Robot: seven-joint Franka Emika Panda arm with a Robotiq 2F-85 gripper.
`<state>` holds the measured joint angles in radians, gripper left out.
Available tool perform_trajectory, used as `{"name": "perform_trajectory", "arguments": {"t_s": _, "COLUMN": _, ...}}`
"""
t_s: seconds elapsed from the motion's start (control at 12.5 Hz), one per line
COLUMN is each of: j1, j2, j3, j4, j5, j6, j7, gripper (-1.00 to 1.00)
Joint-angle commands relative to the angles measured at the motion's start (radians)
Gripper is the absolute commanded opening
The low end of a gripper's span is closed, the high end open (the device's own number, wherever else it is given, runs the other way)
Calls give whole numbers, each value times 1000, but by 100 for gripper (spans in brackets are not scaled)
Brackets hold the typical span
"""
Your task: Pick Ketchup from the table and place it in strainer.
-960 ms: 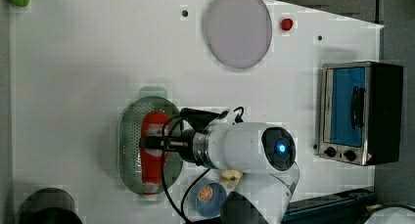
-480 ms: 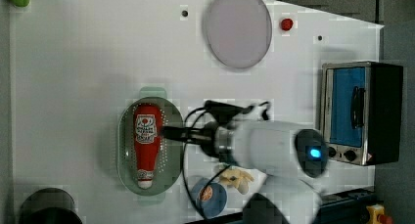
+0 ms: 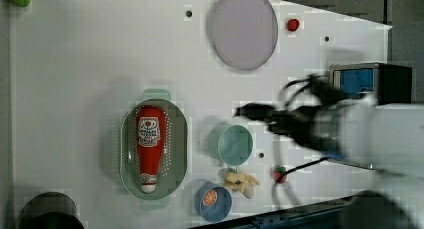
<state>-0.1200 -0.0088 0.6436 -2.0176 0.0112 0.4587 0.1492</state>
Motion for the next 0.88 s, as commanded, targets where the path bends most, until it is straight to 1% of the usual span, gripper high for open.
{"name": "perform_trajectory", "arguments": {"t_s": 0.08, "j1": -88, "j2": -40, "j3": -106, "j4": 102, "j5": 52, "j6": -95, "j7": 7, "gripper": 100}}
{"name": "perform_trajectory", "arguments": {"t_s": 0.32, "j1": -101, "j2": -84, "j3": -223, "j4": 181, "j5": 52, "j6": -267, "j7": -38, "gripper": 100}}
{"name": "perform_trajectory", "arguments": {"t_s": 0.48, "j1": -104, "j2": -86, "j3": -297, "j4": 246, "j5": 51, "j6": -370, "j7": -58, "gripper": 100}}
{"name": "perform_trajectory", "arguments": {"t_s": 0.64, "j1": -105, "j2": -78, "j3": -372, "j4": 304, "j5": 50, "j6": -402, "j7": -116, "gripper": 100}}
{"name": "perform_trajectory", "arguments": {"t_s": 0.88, "j1": -106, "j2": -47, "j3": -445, "j4": 327, "j5": 5, "j6": -404, "j7": -148, "gripper": 100}}
